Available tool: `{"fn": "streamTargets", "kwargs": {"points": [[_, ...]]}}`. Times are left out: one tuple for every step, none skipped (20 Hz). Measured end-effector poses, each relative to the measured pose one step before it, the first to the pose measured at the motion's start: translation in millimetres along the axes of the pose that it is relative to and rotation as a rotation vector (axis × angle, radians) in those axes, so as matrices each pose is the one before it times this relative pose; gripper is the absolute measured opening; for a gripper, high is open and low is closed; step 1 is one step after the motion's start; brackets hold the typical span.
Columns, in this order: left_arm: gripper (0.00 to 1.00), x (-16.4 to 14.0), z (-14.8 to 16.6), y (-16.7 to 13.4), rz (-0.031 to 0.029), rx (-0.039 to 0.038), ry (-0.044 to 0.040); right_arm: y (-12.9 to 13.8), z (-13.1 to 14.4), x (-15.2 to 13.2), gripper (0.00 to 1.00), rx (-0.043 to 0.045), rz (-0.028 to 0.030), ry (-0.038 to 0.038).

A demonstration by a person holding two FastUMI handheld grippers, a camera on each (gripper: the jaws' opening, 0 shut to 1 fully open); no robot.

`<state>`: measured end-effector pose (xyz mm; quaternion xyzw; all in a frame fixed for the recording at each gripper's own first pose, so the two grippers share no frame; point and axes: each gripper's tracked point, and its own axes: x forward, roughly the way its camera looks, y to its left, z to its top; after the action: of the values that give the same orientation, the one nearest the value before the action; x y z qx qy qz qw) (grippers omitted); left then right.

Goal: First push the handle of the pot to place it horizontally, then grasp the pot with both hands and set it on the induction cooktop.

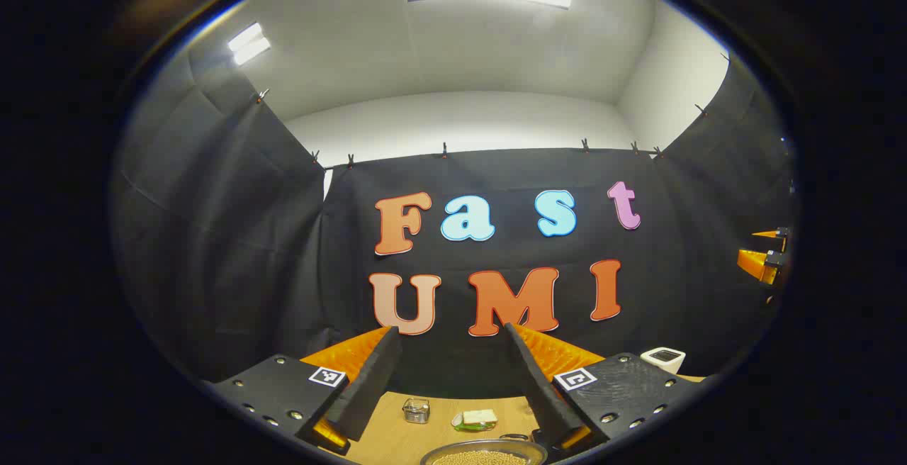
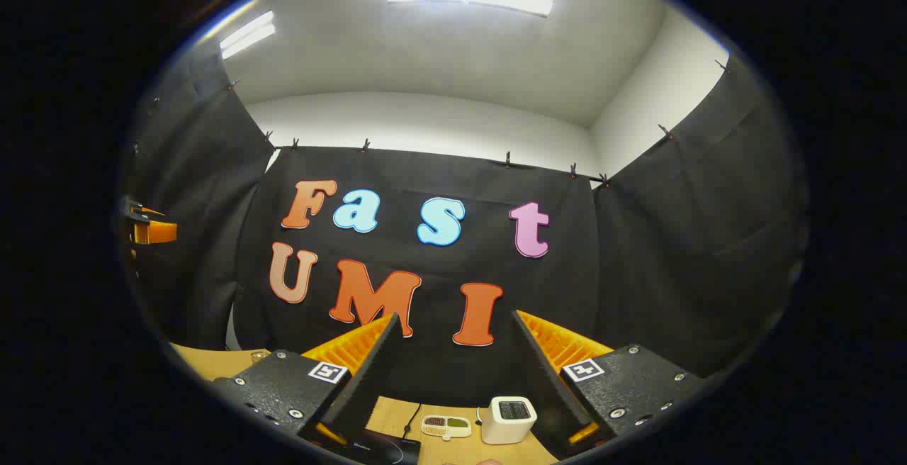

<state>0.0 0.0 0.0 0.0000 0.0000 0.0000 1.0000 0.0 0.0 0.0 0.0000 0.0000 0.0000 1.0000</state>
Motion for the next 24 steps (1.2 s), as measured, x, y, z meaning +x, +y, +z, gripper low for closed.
{"fn": "streamTargets", "kwargs": {"points": [[0.88,0.16,-0.75,1.9,0.00418,-0.00388,0.00265,1.0,0.0,-1.34,0.95,-0.00254,0.00186,-0.00281],[0.89,0.52,-0.63,0.25,0.00048,-0.00528,0.00008,0.58,-0.05,-0.53,0.95,-0.00217,0.0028,-0.0035],[0.89,1.69,0.49,0.43,0.00309,-0.00576,-0.00185,0.7,1.45,-0.69,0.95,-0.00147,0.00172,-0.00548],[0.89,1.87,0.23,1.74,0.00452,-0.0048,-0.00071,-0.41,1.53,0.94,0.95,0.00158,-0.00105,-0.00583],[0.89,0.85,0.87,0.66,0.00147,-0.00664,-0.00158,0.68,0.55,-0.51,0.95,0.00201,0.00046,-0.00353],[0.89,0.53,0.92,0.64,0.00012,-0.0082,-0.00252,1.59,-0.26,-0.37,0.95,0.00136,0.003,-0.00158],[0.89,0.75,-0.41,-0.46,-0.00468,-0.00464,0.00382,1.55,-0.77,-0.46,0.95,-0.00108,0.00432,0.0023],[0.9,1.55,-2.2,-0.52,-0.00187,-0.00432,0.00238,-0.07,-2.22,-0.57,0.95,-0.00126,0.00287,0.0035],[0.91,1.24,-1.2,-0.02,-0.00428,-0.00123,0.00263,0.41,-0.57,-0.11,0.95,-0.0003,0.00203,0.00218],[0.89,-1.0,0.06,-1.34,-0.00946,-0.00169,0.00164,0.91,-1.06,0.01,0.95,0.00042,0.0041,0.00038],[0.89,0.25,-1.69,-2.98,-0.01023,-0.00169,0.00263,1.15,0.62,-0.75,0.95,0.001,0.00236,0.00013],[0.89,-0.45,-2.76,-1.69,-0.01089,0.0004,0.00454,-0.01,-0.65,0.29,0.95,0.00017,0.00147,-0.00018],[0.89,-1.35,-1.53,-2.49,-0.01253,0.00224,0.00478,0.92,0.51,-0.54,0.95,-0.00011,0.00187,-0.00187],[0.89,-0.11,-0.44,-2.52,-0.01084,0.00424,0.00307,0.17,-1.23,0.66,0.95,-0.00154,0.00192,-0.00214],[0.89,0.08,0.5,-2.24,-0.00895,0.00534,0.00003,0.74,-0.01,-0.34,0.95,-0.00171,0.00045,-0.00266],[0.89,-0.95,1.06,-4.53,-0.0103,0.00736,-0.00377,0.21,0.71,0.5,0.95,-0.00218,0.00079,-0.00275],[0.89,-0.28,3.08,-3.53,-0.01173,0.0037,-0.0101,0.28,0.65,-0.57,0.95,0.00075,0.00039,-0.00163],[0.91,-1.23,0.89,-3.42,-0.0114,0.00377,-0.01003,0.98,-2.16,-0.74,0.95,0.0032,0.00258,-0.00048],[0.89,-2.74,0.82,-4.28,-0.00939,0.00759,-0.00863,1.7,-0.36,-0.46,0.95,0.00297,0.00284,-0.00006],[0.91,-0.94,-1.23,-2.86,-0.00472,0.00731,-0.00273,1.18,-1.89,-0.3,0.95,0.00143,0.00361,0.00077],[0.88,-0.97,-1.51,-2.6,-0.0033,0.01084,-0.00015,0.82,-1.33,0.23,0.95,-0.00155,0.00198,0.00075],[0.88,-1.63,-2.06,-4.53,-0.00896,0.00981,0.00195,-0.2,-2.48,-0.15,0.95,-0.00227,0.00169,0.00128],[0.88,0.01,-3.51,-5.89,-0.0163,0.00668,0.00357,0.73,-1.04,-0.88,0.95,0.00037,0.00014,-0.00065],[0.89,-2.54,-2.04,-5.73,-0.01687,0.00723,0.00548,0.67,-1.29,-0.46,0.95,0.00194,0.00291,-0.00034]]}}
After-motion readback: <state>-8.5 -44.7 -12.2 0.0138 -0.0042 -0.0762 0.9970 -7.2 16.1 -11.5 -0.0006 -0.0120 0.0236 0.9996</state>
